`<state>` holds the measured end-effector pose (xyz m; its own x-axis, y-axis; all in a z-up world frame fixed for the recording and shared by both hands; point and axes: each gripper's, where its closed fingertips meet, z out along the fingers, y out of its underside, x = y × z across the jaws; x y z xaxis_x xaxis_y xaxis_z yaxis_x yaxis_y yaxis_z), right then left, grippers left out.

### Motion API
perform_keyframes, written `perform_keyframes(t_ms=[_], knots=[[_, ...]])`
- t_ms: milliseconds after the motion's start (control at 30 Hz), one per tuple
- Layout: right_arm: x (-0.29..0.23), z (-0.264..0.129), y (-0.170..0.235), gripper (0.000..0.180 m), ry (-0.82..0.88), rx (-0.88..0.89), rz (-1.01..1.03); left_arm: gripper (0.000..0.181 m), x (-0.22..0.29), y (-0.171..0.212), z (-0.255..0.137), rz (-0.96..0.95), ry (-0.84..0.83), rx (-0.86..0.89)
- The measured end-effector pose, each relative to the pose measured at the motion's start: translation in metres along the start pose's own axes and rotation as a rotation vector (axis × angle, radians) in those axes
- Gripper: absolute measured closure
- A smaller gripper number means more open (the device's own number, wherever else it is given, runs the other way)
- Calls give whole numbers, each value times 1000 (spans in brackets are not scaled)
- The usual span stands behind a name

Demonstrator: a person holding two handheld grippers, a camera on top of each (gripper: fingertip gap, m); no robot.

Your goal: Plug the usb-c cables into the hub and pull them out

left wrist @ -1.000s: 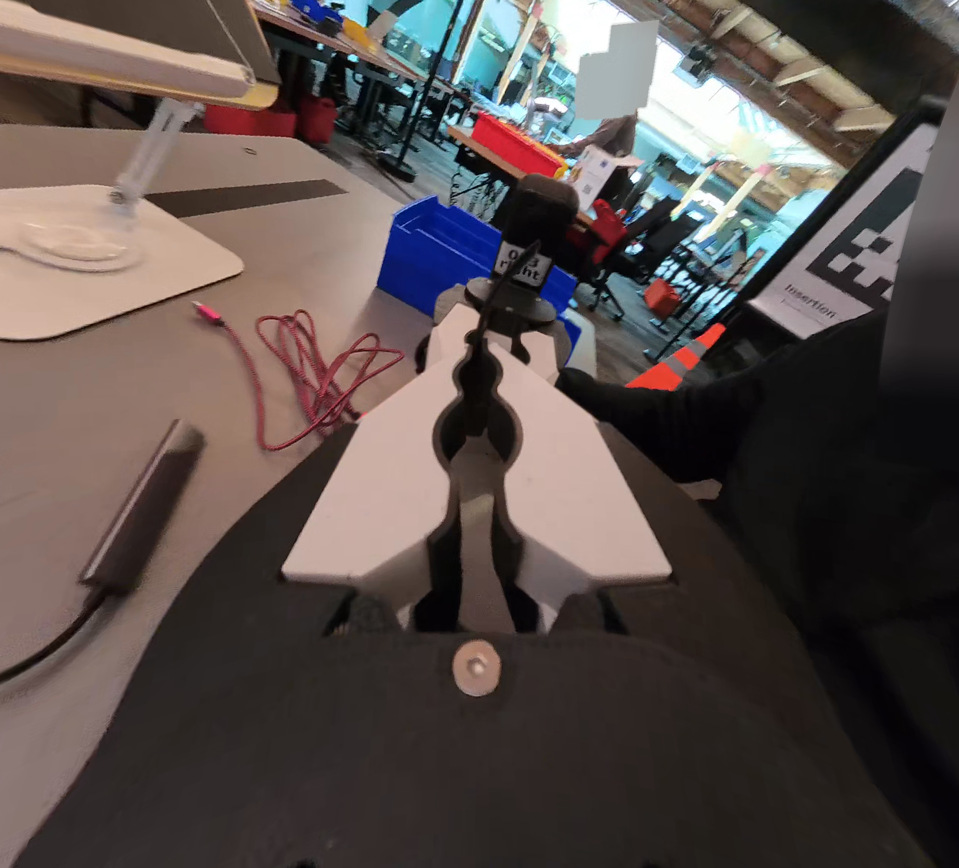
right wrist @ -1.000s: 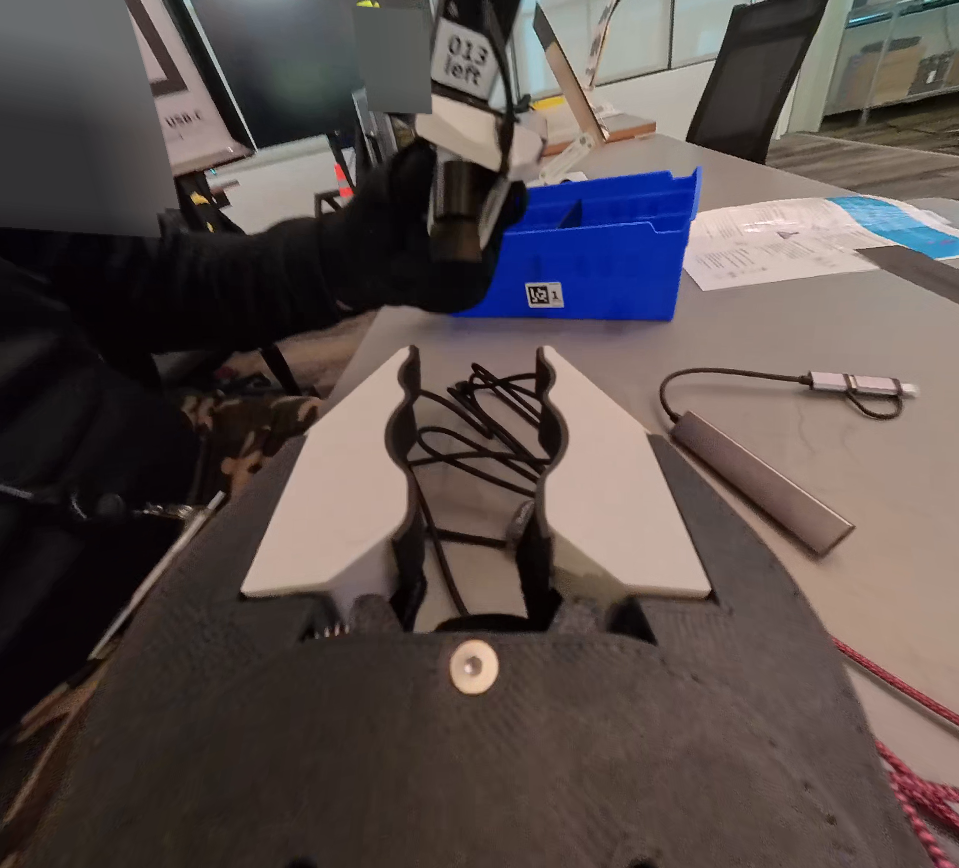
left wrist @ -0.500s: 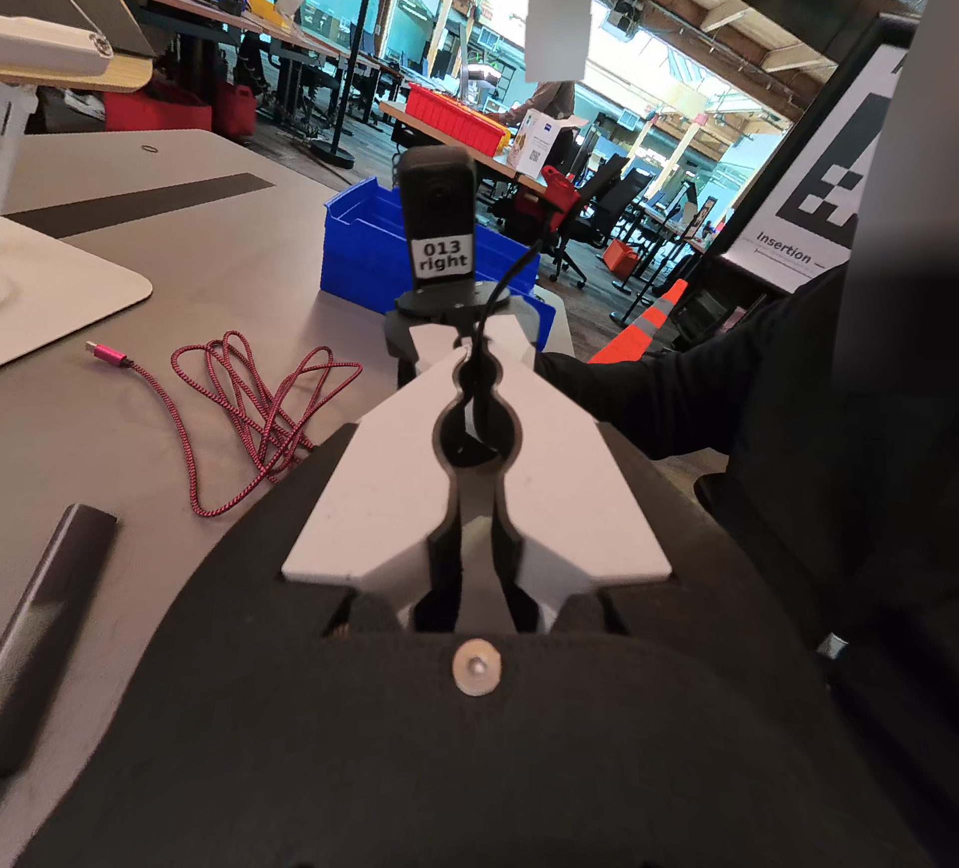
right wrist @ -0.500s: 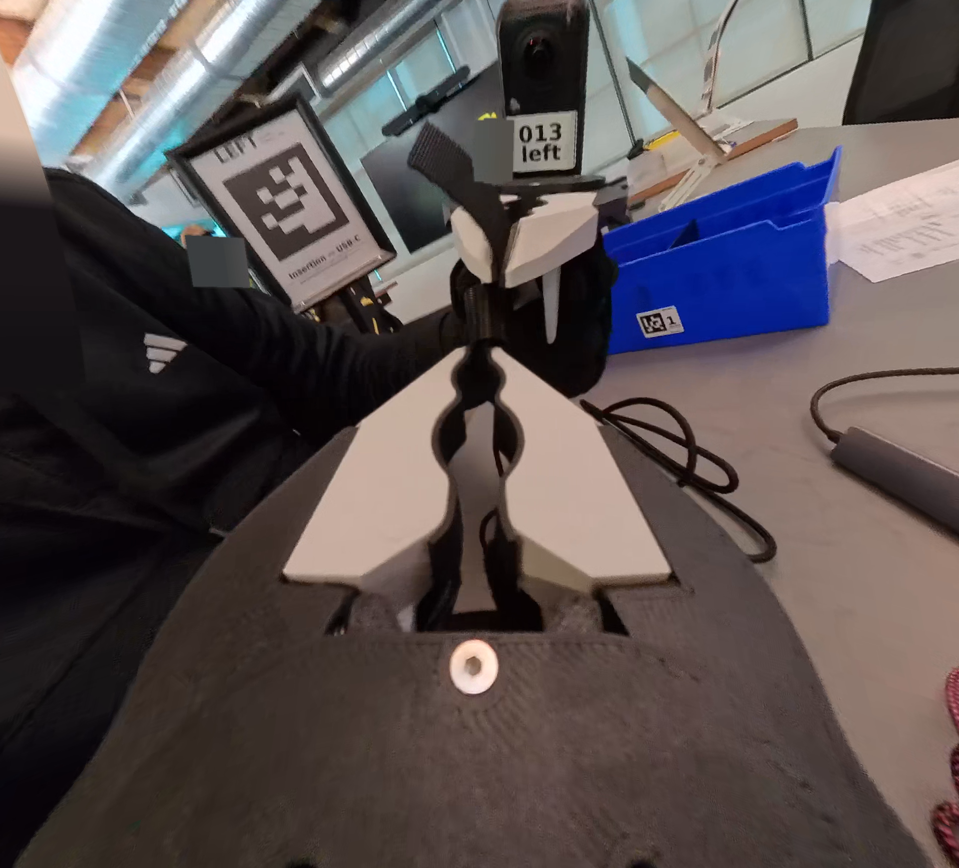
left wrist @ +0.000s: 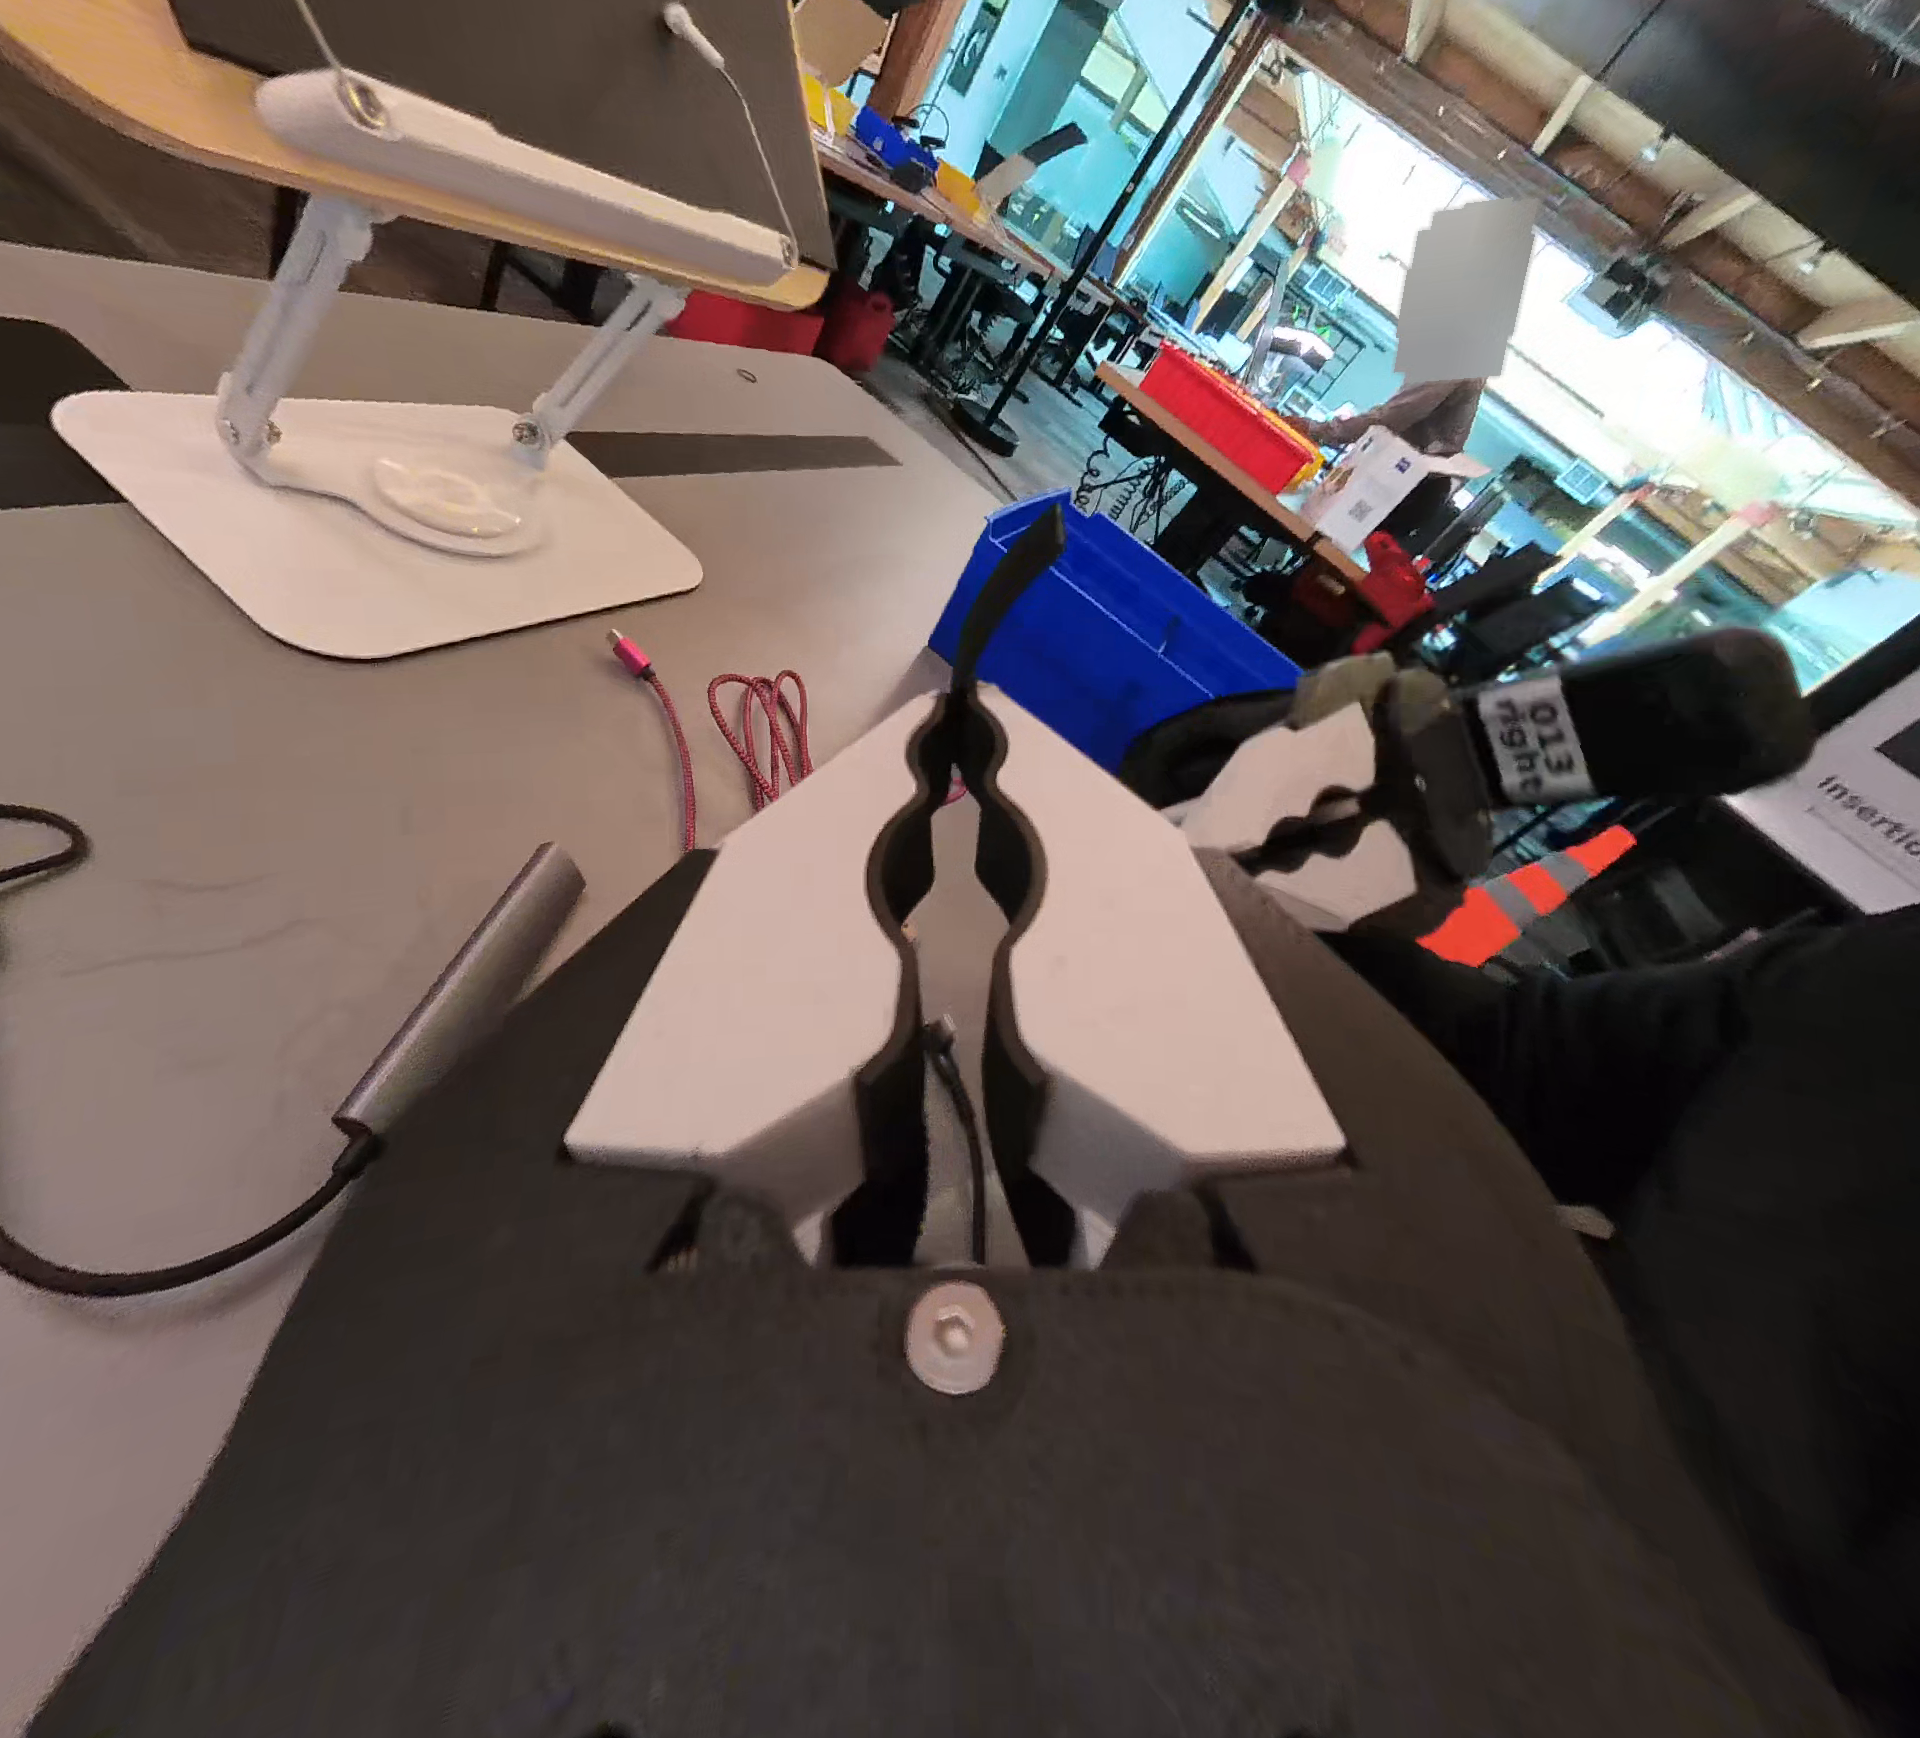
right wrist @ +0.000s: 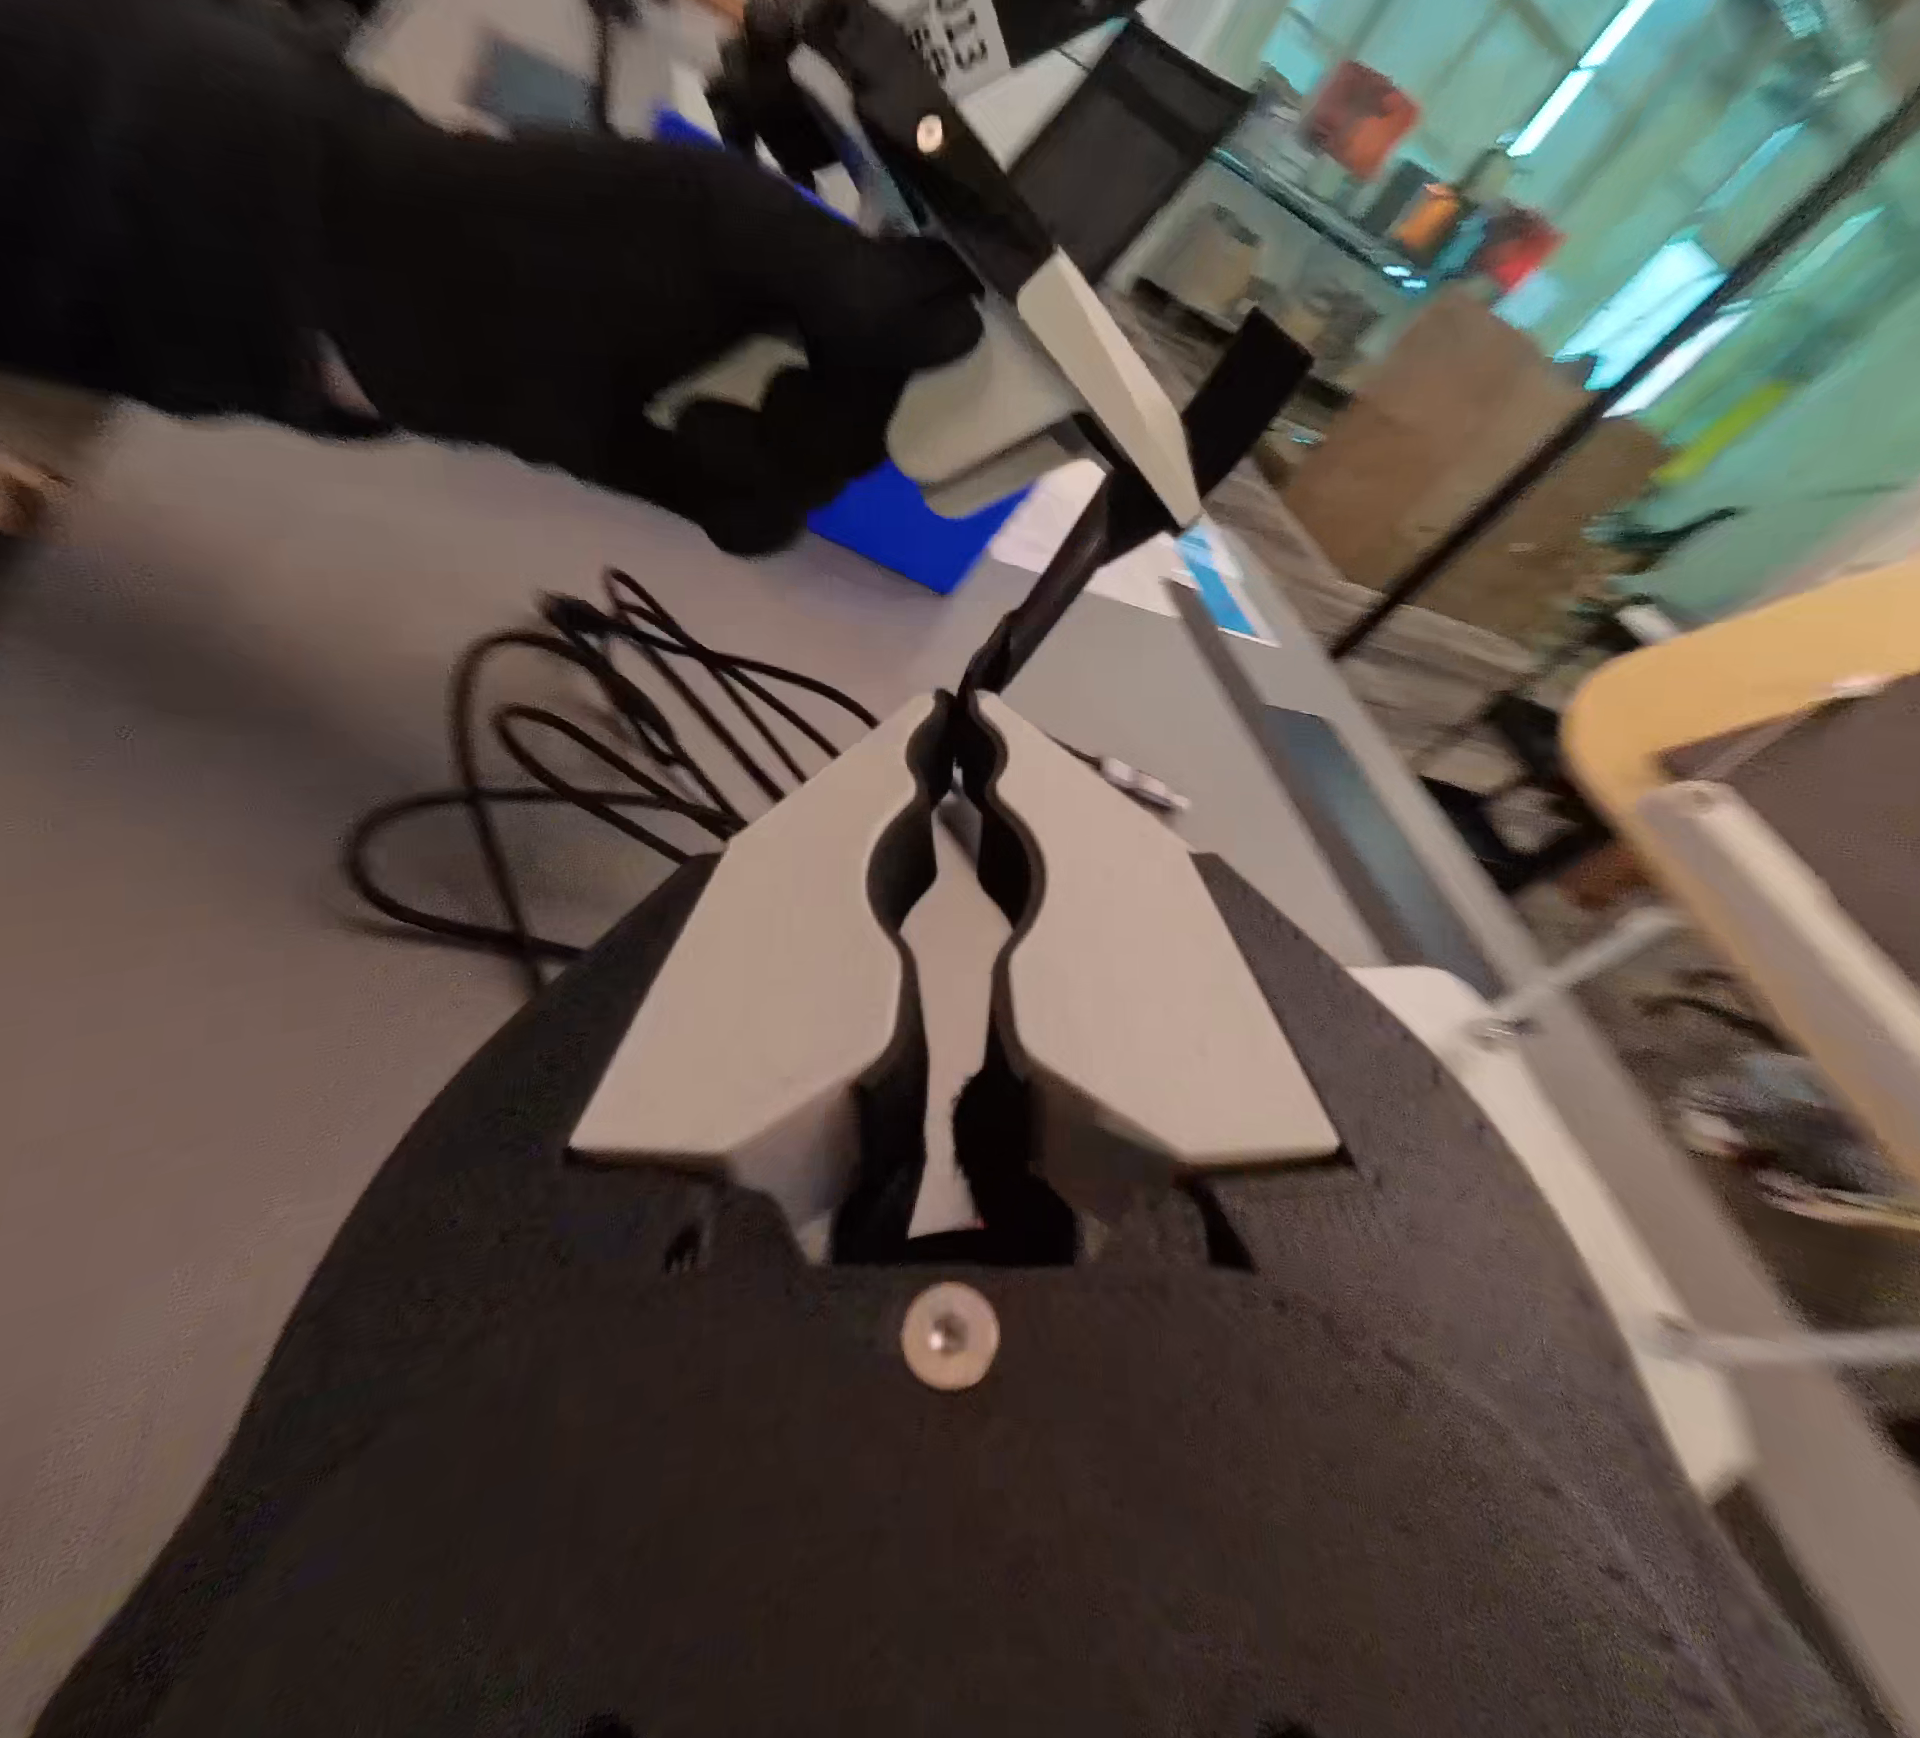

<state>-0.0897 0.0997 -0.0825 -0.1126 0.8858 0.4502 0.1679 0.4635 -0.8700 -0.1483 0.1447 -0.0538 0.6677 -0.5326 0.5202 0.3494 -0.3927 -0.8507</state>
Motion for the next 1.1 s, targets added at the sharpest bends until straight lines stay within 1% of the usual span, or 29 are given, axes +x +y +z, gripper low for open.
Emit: perform_keyframes(t_ms=[67, 167, 267, 300, 333, 367, 433, 500, 567, 700, 733, 767, 800, 867, 933, 1000, 1067, 1100], knots=[[3, 0, -1, 180, 65, -31, -67, 181, -7, 2, 0, -32, -17, -11], [5, -2, -3, 180, 103, -36, -119, 181, -9, 5, 2, -54, -7, -5], [1, -2, -2, 180, 55, -17, -128, 181, -4, 3, 4, 41, -36, -24], [-4, -5, -8, 180, 9, 33, -113, 181, -8, 0, 3, 68, -71, -25], [-8, -9, -14, 180, -39, 86, -94, 181, -8, -4, 1, 84, -77, -18], [-6, -12, -18, 180, -52, 118, -62, 181, -6, -7, 0, 100, -67, -19], [5, -16, -16, 180, -51, 134, 19, 181, 2, -16, -2, 137, -38, 9], [16, -17, -14, 167, -57, 168, 138, 181, 7, -17, 0, 174, -30, 3], [25, -14, -10, 144, -104, 209, 323, 181, 18, -15, 5, 210, 23, -14], [34, -14, -5, 127, -286, 338, 717, 181, 37, -9, 14, 302, 94, -37], [30, -17, -8, 135, -386, 378, 796, 181, 38, -8, 17, 321, 86, -42], [28, -21, -13, 139, -462, 422, 863, 181, 41, -5, 19, 349, 95, -52], [29, -23, -16, 137, -502, 458, 920, 181, 40, -3, 21, 389, 72, -63], [25, -24, -18, 136, -578, 465, 996, 181, 36, 4, 26, 497, 0, -106], [23, -25, -21, 136, -617, 480, 1031, 181, 36, 11, 31, 604, -54, -147], [23, -22, -18, 135, -621, 472, 1067, 181, 40, 18, 36, 693, -75, -192], [25, -20, -13, 137, -624, 470, 1125, 181, 43, 22, 40, 761, -96, -212], [26, -20, -13, 140, -637, 483, 1146, 181, 45, 24, 42, 780, -94, -224]])
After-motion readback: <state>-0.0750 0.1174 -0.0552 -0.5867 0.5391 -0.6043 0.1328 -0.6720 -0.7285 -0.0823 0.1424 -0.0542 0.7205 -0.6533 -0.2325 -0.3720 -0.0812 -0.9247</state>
